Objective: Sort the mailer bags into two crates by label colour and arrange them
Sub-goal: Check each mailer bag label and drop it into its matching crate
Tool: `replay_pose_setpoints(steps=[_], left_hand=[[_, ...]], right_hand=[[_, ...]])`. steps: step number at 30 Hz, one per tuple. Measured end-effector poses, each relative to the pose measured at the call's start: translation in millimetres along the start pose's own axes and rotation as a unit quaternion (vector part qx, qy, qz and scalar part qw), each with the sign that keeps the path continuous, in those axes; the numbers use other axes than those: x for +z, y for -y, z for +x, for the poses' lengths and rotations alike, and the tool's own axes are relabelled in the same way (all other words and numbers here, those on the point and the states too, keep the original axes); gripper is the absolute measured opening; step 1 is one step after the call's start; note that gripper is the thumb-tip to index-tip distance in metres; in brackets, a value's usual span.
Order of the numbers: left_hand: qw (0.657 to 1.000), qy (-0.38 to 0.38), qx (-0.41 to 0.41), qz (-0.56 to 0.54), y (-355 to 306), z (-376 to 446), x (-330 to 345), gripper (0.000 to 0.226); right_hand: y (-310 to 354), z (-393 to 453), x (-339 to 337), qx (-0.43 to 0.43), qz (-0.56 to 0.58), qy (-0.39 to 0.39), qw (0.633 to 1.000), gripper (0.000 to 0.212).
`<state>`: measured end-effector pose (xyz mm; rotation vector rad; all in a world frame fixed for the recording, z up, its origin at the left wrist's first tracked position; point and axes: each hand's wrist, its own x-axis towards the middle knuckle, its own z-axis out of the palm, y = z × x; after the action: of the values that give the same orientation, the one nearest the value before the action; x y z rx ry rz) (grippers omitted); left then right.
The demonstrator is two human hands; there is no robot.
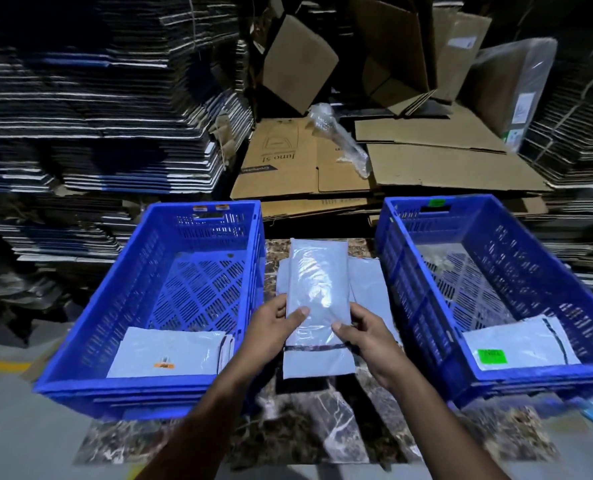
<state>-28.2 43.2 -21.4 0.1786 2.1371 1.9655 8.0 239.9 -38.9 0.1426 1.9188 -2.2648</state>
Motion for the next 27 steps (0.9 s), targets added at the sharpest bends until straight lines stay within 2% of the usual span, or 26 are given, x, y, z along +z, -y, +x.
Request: replay_pose_setpoints(steps=[3, 6, 8, 9, 10, 11, 13, 15, 17, 19, 22, 27], left_hand=[[0.999, -0.01, 0.032, 0.01, 0.7, -5.2, 4.1, 0.028], [0.992, -0.02, 0.085, 0.092, 4.8, -6.4, 7.6, 0.041], [0.979, -0.066, 0.099, 0.163, 1.6, -8.7, 10.8, 0.056], [0.98, -0.084, 0.085, 0.157, -1.4, -11.0, 12.4, 0.057], [0.989, -0.088, 0.066, 0.098, -4.4, -14.5, 14.6, 0.052], [0.996, -0.083, 0.04, -0.008, -7.0, -19.8, 17.6, 0.043], [0.976, -0.04, -0.026, -0.213, -9.6, -26.6, 23.2, 0.028], [0.957, -0.022, -0.043, -0.286, -10.7, -32.1, 26.6, 0.036], [0.966, -0.019, -0.008, -0.257, -9.9, -32.7, 26.4, 0.057], [0.978, -0.019, 0.025, -0.207, -10.0, -33.6, 23.5, 0.073], [0.987, -0.013, 0.05, -0.153, -12.4, -36.8, 21.2, 0.071], [0.991, -0.015, 0.055, -0.125, -10.6, -43.5, 22.7, 0.066]], right_hand=[[4.9, -9.9, -0.8, -0.043, -0.043, -0.024, 0.998, 0.033], [9.8, -9.9, -3.6, -0.091, -0.089, -0.074, 0.989, 0.03], [16.7, -11.9, -4.1, -0.116, -0.093, -0.091, 0.985, 0.024], [20.7, -13.6, -4.7, -0.135, -0.109, -0.099, 0.98, 0.02], [22.9, -14.6, -5.9, -0.154, -0.12, -0.105, 0.975, 0.023], [25.1, -16.8, -6.9, -0.169, -0.128, -0.115, 0.97, 0.032], [24.3, -18.1, -9.0, -0.192, -0.128, -0.124, 0.965, 0.045], [20.1, -20.4, -9.5, -0.226, -0.151, -0.113, 0.956, 0.039], [16.0, -23.3, -11.6, -0.228, -0.153, -0.091, 0.957, 0.039], [14.2, -26.2, -13.4, -0.196, -0.107, -0.094, 0.97, 0.046], [16.9, -33.5, -10.0, -0.166, -0.076, -0.074, 0.98, 0.024], [11.1, -35.9, 2.3, -0.178, -0.146, -0.076, 0.97, 0.034]])
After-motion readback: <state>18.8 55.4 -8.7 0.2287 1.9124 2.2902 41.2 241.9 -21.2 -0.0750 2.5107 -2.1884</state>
